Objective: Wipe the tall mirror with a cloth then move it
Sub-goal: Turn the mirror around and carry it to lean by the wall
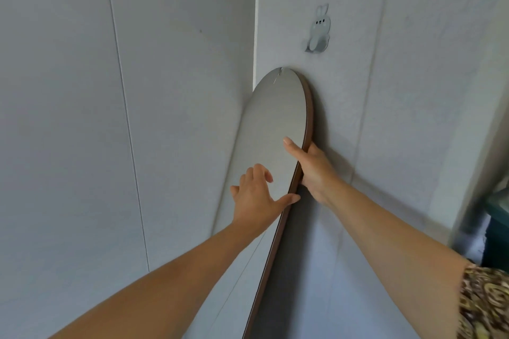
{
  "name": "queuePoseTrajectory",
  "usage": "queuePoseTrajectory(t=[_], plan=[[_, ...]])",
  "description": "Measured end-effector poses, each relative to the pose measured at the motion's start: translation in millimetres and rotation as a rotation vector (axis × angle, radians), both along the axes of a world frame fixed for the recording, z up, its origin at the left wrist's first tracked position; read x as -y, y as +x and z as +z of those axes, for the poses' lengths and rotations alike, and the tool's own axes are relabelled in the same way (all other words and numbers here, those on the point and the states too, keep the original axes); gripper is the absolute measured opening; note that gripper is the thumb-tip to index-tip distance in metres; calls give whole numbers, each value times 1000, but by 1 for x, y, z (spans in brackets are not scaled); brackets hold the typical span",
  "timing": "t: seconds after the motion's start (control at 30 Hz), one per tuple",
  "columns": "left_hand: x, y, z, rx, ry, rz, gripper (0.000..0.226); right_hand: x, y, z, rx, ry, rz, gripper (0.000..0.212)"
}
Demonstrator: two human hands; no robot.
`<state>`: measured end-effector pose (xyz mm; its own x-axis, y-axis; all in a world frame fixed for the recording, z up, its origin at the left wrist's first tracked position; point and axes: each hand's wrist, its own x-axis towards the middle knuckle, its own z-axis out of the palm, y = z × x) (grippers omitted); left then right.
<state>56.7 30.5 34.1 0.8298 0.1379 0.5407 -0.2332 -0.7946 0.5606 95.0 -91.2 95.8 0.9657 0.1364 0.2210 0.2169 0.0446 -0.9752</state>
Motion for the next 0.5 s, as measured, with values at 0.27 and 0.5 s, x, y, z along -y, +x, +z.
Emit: queuePoseTrajectory(t=[0.27,0.5], plan=[[-9,-5,-10,54,11,-16,65,-8,-11,-8,134,-23,24,31],[-26,-16,-4,273,29,7,52,-42,-53,5,313,-213,59,46]])
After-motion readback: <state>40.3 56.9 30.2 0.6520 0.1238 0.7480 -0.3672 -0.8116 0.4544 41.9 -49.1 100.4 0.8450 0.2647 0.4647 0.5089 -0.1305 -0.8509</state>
